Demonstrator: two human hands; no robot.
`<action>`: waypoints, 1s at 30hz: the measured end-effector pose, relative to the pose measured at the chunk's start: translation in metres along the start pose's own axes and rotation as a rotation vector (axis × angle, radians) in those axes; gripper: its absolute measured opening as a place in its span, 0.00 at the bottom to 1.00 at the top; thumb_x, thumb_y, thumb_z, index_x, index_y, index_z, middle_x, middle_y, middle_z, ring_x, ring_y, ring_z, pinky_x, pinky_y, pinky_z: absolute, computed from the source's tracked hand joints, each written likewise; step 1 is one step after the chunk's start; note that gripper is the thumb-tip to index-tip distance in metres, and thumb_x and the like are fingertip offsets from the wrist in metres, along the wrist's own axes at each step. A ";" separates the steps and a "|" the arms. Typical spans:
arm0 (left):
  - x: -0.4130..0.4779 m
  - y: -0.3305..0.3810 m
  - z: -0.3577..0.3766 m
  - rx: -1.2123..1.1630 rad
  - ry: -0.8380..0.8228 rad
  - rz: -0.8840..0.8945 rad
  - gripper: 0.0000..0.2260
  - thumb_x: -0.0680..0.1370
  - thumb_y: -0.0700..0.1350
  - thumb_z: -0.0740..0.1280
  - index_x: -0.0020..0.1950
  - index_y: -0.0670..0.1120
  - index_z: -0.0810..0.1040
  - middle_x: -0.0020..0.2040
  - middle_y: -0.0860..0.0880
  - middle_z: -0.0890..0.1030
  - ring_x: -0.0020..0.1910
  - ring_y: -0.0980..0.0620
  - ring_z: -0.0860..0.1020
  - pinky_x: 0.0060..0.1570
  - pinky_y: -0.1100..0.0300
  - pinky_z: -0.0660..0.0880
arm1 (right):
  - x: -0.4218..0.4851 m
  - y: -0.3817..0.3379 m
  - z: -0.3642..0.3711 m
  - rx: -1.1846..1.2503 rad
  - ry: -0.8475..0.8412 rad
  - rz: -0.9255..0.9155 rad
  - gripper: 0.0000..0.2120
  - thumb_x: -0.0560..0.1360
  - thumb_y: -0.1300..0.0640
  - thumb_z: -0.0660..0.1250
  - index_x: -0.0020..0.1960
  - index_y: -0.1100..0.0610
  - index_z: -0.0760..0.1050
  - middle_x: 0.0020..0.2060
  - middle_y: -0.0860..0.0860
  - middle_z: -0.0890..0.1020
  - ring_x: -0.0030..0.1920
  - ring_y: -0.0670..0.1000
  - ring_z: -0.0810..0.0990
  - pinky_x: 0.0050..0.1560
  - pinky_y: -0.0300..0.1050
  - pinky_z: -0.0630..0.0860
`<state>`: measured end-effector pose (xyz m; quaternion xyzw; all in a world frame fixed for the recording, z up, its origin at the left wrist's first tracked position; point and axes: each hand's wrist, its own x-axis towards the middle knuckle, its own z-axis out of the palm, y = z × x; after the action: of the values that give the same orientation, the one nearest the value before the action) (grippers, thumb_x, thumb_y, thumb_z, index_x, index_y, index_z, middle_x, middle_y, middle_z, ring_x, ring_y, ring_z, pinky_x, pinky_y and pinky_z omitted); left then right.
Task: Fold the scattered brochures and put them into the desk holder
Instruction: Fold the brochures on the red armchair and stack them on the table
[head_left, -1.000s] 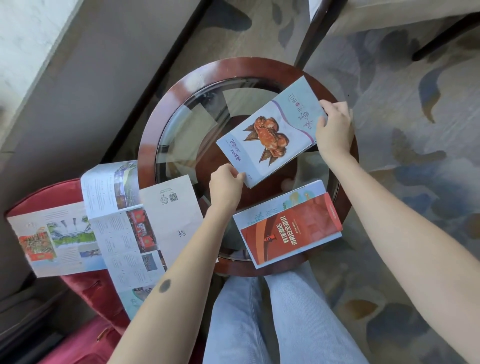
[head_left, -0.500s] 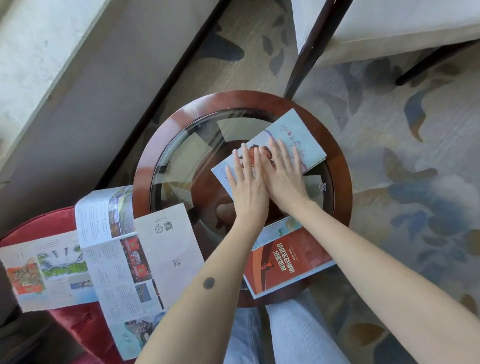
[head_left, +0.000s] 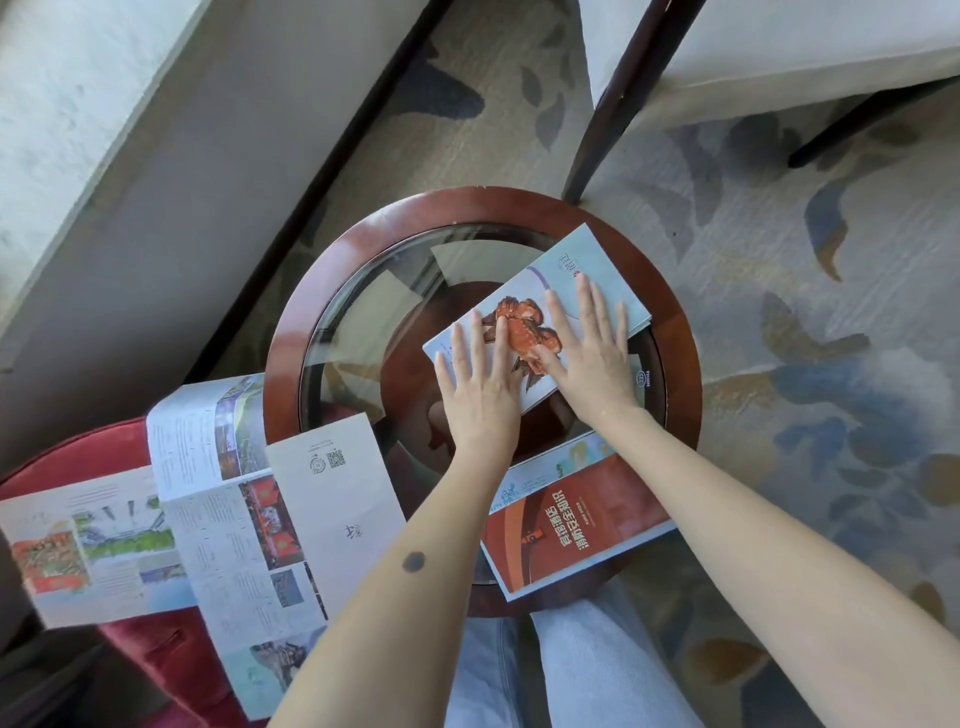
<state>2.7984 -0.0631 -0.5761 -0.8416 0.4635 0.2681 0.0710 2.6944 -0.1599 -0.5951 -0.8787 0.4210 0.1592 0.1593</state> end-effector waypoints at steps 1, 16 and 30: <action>-0.001 -0.001 0.000 0.003 -0.006 0.009 0.28 0.81 0.57 0.45 0.76 0.50 0.38 0.77 0.45 0.38 0.76 0.43 0.39 0.74 0.44 0.43 | 0.000 -0.001 0.000 -0.002 -0.003 0.001 0.30 0.79 0.42 0.49 0.77 0.50 0.44 0.76 0.59 0.46 0.76 0.59 0.46 0.73 0.60 0.42; -0.074 -0.102 -0.040 -0.620 0.458 -0.142 0.14 0.75 0.31 0.61 0.59 0.38 0.76 0.59 0.41 0.76 0.61 0.44 0.73 0.64 0.51 0.70 | -0.015 -0.134 -0.027 0.291 0.157 -0.194 0.12 0.76 0.61 0.58 0.56 0.59 0.76 0.56 0.56 0.78 0.60 0.57 0.73 0.65 0.50 0.64; -0.220 -0.264 0.074 -0.975 0.436 -0.900 0.18 0.79 0.41 0.60 0.69 0.43 0.67 0.68 0.44 0.68 0.67 0.46 0.65 0.65 0.52 0.63 | -0.094 -0.311 0.034 0.292 -0.084 -0.530 0.11 0.74 0.66 0.61 0.54 0.60 0.76 0.52 0.54 0.77 0.54 0.56 0.74 0.55 0.43 0.63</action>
<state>2.8922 0.2756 -0.5591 -0.9223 -0.0998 0.2150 -0.3053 2.8792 0.1045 -0.5415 -0.9183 0.1886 0.0863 0.3373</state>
